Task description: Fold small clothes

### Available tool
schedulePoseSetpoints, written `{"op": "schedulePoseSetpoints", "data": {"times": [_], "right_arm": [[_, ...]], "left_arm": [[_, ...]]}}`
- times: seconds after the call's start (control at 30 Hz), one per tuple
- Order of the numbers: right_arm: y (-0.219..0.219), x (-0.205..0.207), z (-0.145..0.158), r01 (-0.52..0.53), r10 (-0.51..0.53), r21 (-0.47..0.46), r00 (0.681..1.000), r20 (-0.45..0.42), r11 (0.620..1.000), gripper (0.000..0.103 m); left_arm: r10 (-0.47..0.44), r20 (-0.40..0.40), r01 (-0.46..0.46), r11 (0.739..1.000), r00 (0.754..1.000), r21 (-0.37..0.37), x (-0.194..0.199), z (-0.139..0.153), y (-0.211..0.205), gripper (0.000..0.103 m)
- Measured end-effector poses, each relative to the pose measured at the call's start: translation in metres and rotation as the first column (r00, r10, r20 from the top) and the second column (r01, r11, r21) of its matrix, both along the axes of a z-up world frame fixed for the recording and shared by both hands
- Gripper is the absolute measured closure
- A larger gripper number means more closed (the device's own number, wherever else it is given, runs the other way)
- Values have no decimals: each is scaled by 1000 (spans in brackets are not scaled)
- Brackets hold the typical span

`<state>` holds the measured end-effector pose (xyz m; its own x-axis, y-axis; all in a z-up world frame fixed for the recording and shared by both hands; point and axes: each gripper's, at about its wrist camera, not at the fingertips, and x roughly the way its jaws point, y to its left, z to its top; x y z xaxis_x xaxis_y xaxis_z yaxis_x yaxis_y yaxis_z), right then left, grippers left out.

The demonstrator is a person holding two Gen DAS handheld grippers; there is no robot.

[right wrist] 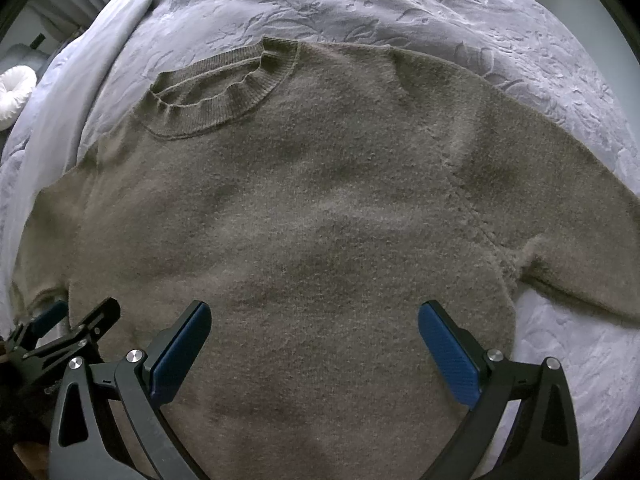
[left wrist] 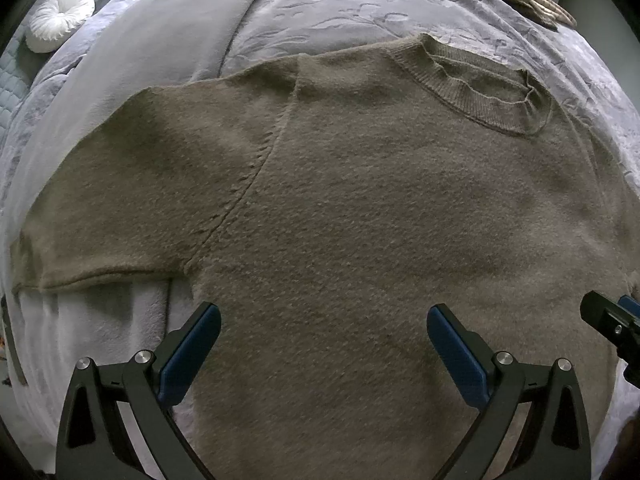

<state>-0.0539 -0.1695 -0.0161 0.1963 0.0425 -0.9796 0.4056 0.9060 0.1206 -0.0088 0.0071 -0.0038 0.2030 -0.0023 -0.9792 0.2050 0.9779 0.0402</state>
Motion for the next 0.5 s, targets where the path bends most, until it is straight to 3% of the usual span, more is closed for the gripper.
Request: {"op": "schedulePoseSetpoints", "data": {"times": [0.2,0.5], "right_arm": [[3,0,3,-9,9,-23,1000,2,1000,0],[2,2,2,-12,12,-24,1000,1,1000,0]], "left_arm": [[4,-1,-4,1000,1000,2,2,10,23,0],[-2,-2,2,1000,1000,6,15,7,24,0]]}}
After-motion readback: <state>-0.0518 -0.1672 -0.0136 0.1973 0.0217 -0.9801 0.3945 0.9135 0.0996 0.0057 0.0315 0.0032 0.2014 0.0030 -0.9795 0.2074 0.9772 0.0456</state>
